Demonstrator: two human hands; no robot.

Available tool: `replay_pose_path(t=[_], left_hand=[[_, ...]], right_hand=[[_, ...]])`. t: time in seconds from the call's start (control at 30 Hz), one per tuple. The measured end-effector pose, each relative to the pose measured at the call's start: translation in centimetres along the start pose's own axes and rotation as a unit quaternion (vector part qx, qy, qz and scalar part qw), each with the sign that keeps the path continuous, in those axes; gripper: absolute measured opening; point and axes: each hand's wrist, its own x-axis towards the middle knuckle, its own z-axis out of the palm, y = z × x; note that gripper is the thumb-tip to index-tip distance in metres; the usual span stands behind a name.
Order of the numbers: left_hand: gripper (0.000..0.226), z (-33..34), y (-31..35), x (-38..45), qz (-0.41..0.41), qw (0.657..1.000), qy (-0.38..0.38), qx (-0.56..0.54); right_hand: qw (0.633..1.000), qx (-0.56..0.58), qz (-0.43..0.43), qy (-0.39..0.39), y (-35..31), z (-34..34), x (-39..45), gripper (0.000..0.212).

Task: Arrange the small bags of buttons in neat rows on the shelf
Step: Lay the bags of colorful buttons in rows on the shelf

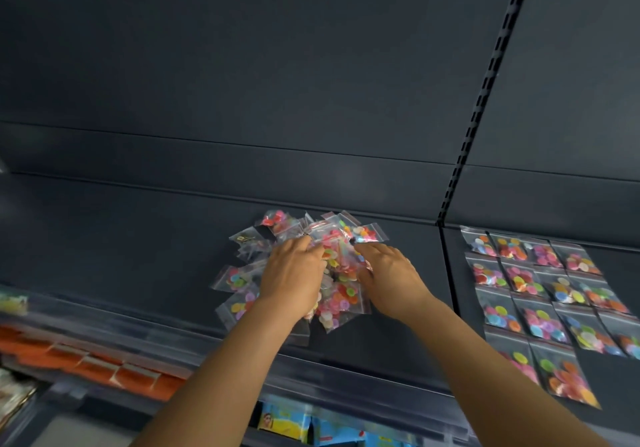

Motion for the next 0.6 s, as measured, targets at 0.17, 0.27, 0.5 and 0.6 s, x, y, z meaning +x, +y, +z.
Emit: replay_pose_path(t=[0.17, 0.27, 0.5, 0.6], left_hand=[[0.017, 0.7, -0.9, 1.1, -0.009, 1.000, 0.009, -0.019], [0.019, 1.0, -1.2, 1.5, -0.012, 0.999, 0.017, -0.046], [0.063, 1.2, -2.1, 2.5, -0.061, 0.994, 0.014, -0.092], [0.038, 1.5, -2.4, 2.5, -0.046, 0.989, 0.063, -0.121]], right_hand=[[0.999, 0.006, 0.038, -0.029, 0.0, 0.8, 2.2, 0.050], [0.998, 0.003, 0.059, -0.033, 0.0, 1.3, 2.9, 0.051], [0.995, 0.035, 0.092, 0.032, -0.1, 1.6, 3.2, 0.040], [0.988, 0.077, 0.107, 0.081, -0.2, 1.6, 2.9, 0.032]])
